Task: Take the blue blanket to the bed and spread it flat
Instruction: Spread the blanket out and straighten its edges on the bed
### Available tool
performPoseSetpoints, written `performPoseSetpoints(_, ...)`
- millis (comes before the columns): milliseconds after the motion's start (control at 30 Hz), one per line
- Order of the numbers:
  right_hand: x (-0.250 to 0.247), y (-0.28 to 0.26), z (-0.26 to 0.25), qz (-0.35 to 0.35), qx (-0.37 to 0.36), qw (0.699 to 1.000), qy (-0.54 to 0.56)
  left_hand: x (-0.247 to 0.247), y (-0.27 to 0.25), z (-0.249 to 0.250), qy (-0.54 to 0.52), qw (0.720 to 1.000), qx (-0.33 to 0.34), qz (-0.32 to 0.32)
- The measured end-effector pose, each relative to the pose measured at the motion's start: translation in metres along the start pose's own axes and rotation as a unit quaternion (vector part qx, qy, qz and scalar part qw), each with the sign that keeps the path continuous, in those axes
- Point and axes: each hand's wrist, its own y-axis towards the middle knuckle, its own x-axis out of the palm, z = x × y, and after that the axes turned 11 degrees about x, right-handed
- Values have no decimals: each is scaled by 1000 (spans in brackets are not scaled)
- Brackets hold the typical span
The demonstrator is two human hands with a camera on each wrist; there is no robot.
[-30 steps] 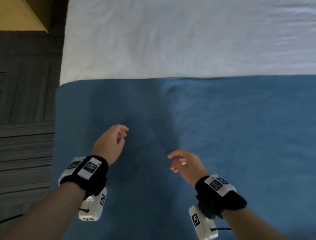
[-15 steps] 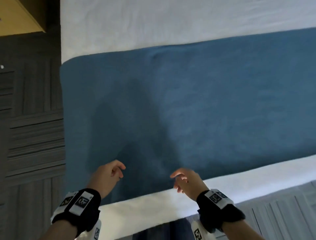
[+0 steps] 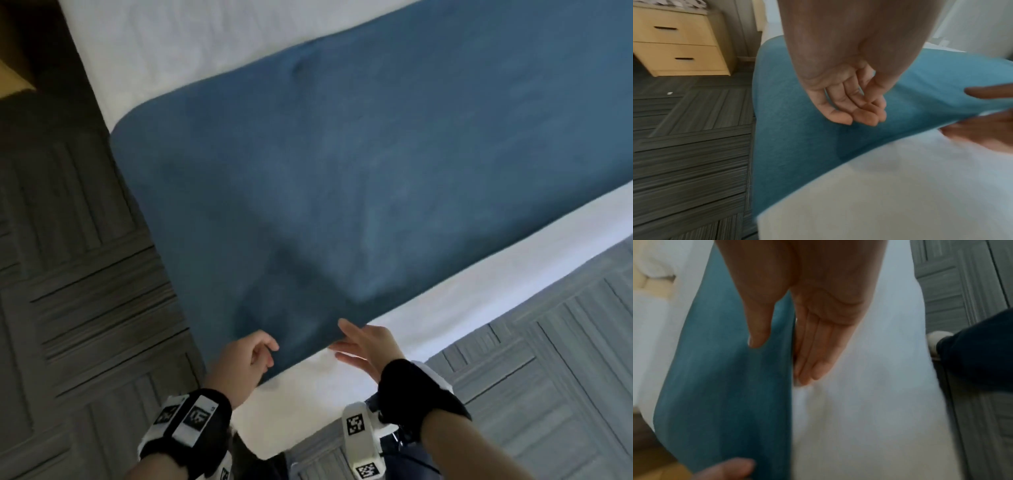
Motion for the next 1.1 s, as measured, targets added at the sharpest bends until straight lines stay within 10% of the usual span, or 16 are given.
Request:
performPoseSetpoints(200, 65, 20, 42, 176, -72, 978, 83, -58, -8, -46, 37, 998, 33, -27)
performPoseSetpoints(833, 89, 6, 46, 91, -39, 963, 250, -163, 105, 8, 117, 984, 132, 28)
performPoseSetpoints(1100, 101, 42, 54, 219, -37, 951, 216, -230, 186, 18, 236, 957, 166, 15)
